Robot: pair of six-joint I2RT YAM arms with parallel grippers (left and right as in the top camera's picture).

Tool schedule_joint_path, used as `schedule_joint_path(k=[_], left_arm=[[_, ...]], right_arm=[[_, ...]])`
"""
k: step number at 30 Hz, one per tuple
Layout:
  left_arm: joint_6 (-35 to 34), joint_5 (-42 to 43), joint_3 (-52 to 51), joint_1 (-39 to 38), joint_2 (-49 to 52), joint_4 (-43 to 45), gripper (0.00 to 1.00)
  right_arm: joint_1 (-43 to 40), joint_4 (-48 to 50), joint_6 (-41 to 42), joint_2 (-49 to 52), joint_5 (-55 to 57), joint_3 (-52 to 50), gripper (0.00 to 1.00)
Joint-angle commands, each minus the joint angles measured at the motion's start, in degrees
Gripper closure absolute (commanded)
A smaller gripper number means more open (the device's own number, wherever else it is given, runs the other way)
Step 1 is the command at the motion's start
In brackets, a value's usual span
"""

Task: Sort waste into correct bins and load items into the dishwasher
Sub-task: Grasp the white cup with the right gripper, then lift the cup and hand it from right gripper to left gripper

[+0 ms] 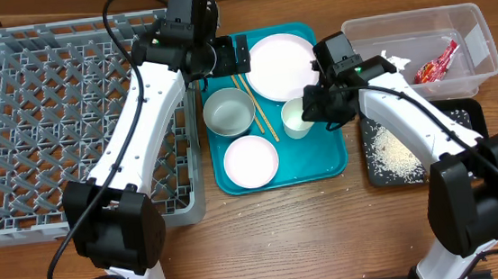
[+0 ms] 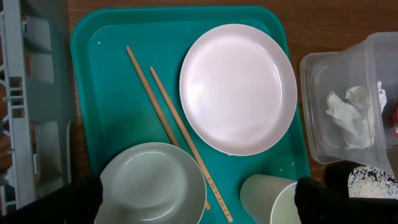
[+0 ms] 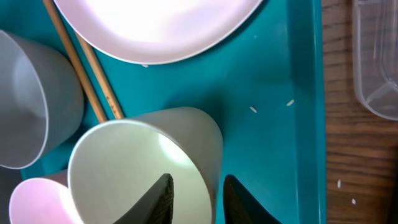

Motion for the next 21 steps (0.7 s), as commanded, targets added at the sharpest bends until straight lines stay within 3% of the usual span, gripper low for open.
schedule_joint_path(k=[1,2,3,4,10,13,21], left_arm=[[0.5,-0.8,0.7,0.0,-0.5,0.0,0.0],[0.5,-0.8,0.7,0.0,-0.5,0.0,0.0],[0.5,-0.8,0.7,0.0,-0.5,0.0,0.0],[0.5,-0.8,0.7,0.0,-0.5,0.0,0.0],[0.5,-0.6,0.7,0.1,-0.5,-0.6,0.0],[1.4,2.8,0.7,0.8,-0.5,-1.7,0.0],[13.3,42.7,0.7,10.5,-0.5,-1.6,0.0]], right_arm=[[0.1,0.3,0.3,0.3,-0.8,-0.4,0.75],[0.1,0.3,0.3,0.3,-0.8,-0.4,0.77],[0.1,0.2,0.3,0.3,-0.7,-0.4,0.9],[0.2,0.1,0.3,0.3,-0.6,-0.5,0.96],[0.2,-0.2,0.2,0.3,-1.4,-2.0,0.96],[-0.1,0.0,-0.9,-0.4,-7.1,-1.4,0.96],[-9.2,14.4,-1.9,-9.9,-37.9,0.3,0.96]])
